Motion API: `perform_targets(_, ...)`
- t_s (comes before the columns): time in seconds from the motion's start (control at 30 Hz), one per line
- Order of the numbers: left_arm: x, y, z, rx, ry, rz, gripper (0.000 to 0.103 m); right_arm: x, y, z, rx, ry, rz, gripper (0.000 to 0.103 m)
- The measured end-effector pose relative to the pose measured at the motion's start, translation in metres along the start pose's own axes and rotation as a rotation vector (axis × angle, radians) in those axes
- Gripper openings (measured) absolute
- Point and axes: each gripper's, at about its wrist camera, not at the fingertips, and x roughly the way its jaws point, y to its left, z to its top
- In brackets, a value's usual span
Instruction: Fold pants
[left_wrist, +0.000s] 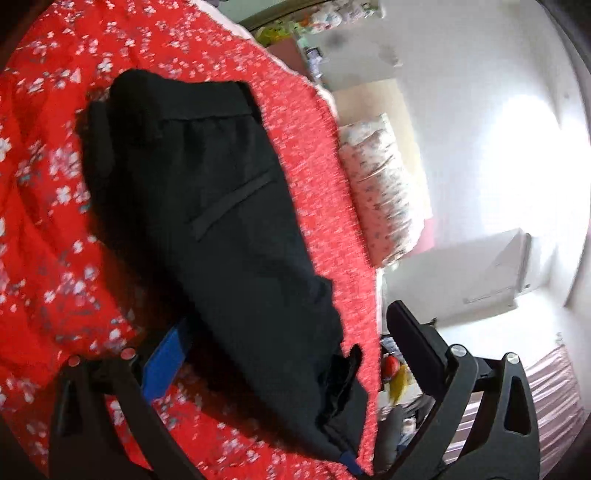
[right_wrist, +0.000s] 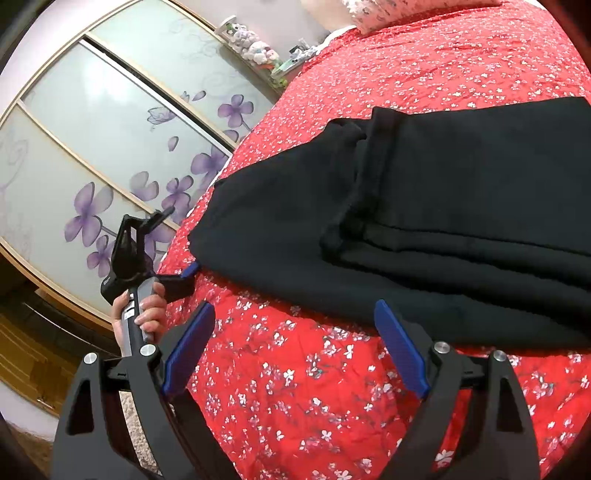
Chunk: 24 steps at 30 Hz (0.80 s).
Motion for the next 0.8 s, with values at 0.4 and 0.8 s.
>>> perform_targets(0.4, 0.013, 0.009, 0.002, 0.004, -0.019, 0.076, 0.069, 0.003, -0.001, -0.002, 0.001, 0.009, -0.004, 0.09)
perform_targets(0.8, 0.009, 0.013, 0.001, -0.078, 0.007, 0.087, 0.07, 0.008, -0.003, -0.002, 0.009, 0.027, -0.005, 0.09)
